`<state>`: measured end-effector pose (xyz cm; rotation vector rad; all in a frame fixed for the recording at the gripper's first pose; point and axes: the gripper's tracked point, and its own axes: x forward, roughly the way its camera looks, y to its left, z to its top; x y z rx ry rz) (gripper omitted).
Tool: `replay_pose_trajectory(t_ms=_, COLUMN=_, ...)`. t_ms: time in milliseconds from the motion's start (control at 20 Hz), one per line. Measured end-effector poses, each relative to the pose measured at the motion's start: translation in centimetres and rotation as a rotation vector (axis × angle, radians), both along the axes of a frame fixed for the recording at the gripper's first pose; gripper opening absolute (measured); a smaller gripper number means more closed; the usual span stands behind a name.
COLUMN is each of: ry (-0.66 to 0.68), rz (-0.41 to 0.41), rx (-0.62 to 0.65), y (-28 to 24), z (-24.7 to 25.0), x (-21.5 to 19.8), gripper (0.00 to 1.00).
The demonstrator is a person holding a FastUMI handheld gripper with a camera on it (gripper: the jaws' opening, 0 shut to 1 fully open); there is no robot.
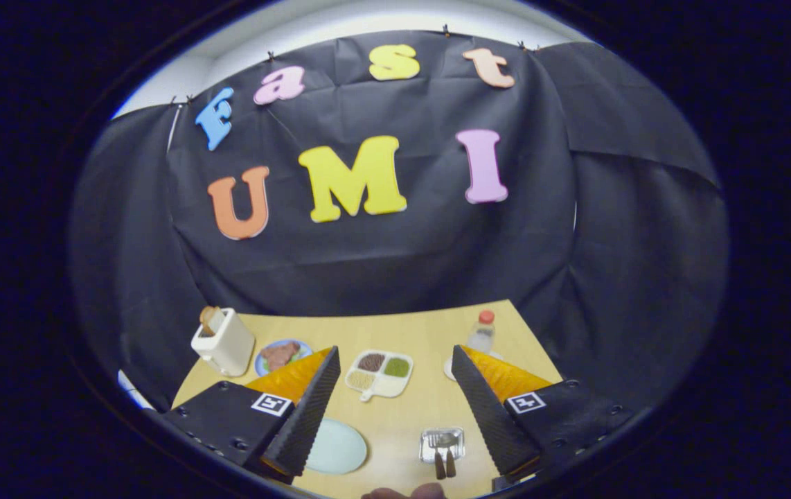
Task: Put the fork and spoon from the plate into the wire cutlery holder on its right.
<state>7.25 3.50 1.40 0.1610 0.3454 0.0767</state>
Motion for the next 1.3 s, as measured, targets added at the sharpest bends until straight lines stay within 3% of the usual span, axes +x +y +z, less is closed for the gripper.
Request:
replay_pose_trajectory(t_ms=150, ry=-0.126, rz=-0.037, rx=-0.023, y=-0.6, z=2.3, x=-1.0, gripper=0.96)
replay_pose_trajectory(t_ms=500, ry=-0.264, rz=-0.051, rx=-0.029, y=-0.6, z=5.0, x=-2.2, gripper=0.96)
replay_pose_trajectory(t_ms=850, ry=-0.213, rz=-0.047, rx=-0.023, y=-0.2, z=3.9, x=-2.2, gripper=0.96)
replay_pose_trajectory(t_ms=1300, ry=-0.252, rz=-0.055, rx=-0.035, y=0.0, z=4.9, x=-3.2, gripper=0.96)
